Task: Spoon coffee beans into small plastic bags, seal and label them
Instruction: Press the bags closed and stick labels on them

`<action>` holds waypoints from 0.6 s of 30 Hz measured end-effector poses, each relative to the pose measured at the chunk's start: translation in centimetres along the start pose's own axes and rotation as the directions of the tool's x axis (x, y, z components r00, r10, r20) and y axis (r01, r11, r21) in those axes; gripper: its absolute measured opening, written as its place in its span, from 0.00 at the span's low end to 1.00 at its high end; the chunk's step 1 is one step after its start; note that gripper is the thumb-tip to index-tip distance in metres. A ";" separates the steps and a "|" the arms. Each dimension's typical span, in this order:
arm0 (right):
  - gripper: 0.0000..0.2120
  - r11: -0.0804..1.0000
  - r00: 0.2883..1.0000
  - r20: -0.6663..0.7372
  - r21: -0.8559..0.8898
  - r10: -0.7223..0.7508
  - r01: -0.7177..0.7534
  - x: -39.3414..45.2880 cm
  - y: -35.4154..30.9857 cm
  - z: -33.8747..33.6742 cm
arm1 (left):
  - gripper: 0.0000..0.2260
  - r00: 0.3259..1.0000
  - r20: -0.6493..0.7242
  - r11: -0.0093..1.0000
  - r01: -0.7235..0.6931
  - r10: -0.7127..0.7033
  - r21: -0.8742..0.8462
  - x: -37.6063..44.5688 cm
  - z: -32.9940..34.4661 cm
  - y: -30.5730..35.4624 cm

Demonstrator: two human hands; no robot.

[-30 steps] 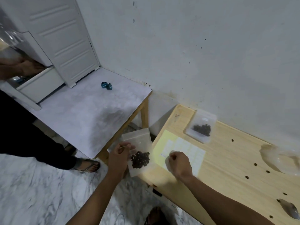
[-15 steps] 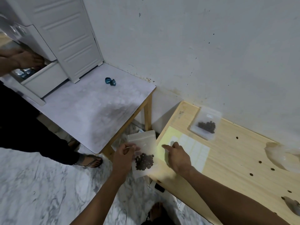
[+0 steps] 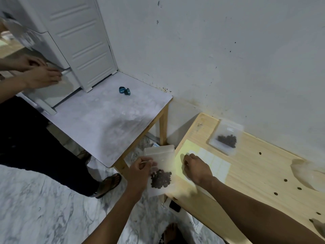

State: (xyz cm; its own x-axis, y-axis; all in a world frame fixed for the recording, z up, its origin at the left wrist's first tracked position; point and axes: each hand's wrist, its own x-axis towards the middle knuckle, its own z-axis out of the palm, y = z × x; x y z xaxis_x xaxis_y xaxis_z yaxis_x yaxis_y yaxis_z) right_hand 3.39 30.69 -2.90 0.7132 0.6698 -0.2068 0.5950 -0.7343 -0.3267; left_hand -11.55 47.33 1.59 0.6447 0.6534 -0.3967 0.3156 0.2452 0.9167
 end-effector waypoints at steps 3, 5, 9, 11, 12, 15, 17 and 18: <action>0.05 0.965 0.995 0.013 0.240 0.104 -0.104 -0.8 0.8 -0.5 | 0.03 1.000 -0.006 1.000 -0.004 0.004 0.002 0.3 0.8 0.0; 0.06 0.893 0.988 -0.014 0.430 0.153 -0.132 -1.7 1.7 -0.7 | 0.03 1.000 -0.002 1.000 -0.016 0.016 0.021 0.5 1.8 0.1; 0.04 0.733 0.952 -0.037 0.647 0.304 -0.209 -3.5 3.1 -1.7 | 0.04 0.997 0.059 0.995 -0.055 0.050 0.080 0.4 4.3 0.8; 0.07 0.631 0.925 -0.031 0.740 0.378 -0.233 -4.3 3.9 -2.3 | 0.04 0.992 0.113 0.994 -0.071 0.061 0.087 0.3 5.8 1.1; 0.08 0.578 0.912 -0.042 0.785 0.407 -0.222 -4.8 4.3 -2.7 | 0.04 0.988 0.139 0.993 -0.077 0.064 0.093 0.3 6.7 1.3; 0.11 0.474 0.875 -0.101 0.867 0.474 -0.157 -6.4 5.4 -4.3 | 0.04 0.978 0.195 0.987 -0.096 0.069 0.132 0.2 9.4 1.5; 0.09 0.456 0.853 -0.158 0.884 0.498 -0.103 -7.4 6.1 -5.4 | 0.05 0.973 0.220 0.982 -0.108 0.072 0.153 -0.1 11.4 1.6; 0.07 0.447 0.845 -0.184 0.892 0.501 -0.071 -7.9 6.5 -5.9 | 0.05 0.970 0.229 0.979 -0.118 0.078 0.167 -0.3 12.5 1.7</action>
State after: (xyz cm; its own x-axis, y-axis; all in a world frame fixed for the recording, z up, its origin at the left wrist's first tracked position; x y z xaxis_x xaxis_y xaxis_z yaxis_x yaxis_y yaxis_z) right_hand 3.77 19.96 2.03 0.9694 0.1778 -0.1692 -0.1155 -0.2777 -0.9537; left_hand -2.52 38.64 2.71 0.8098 0.4887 -0.3248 0.3490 0.0437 0.9361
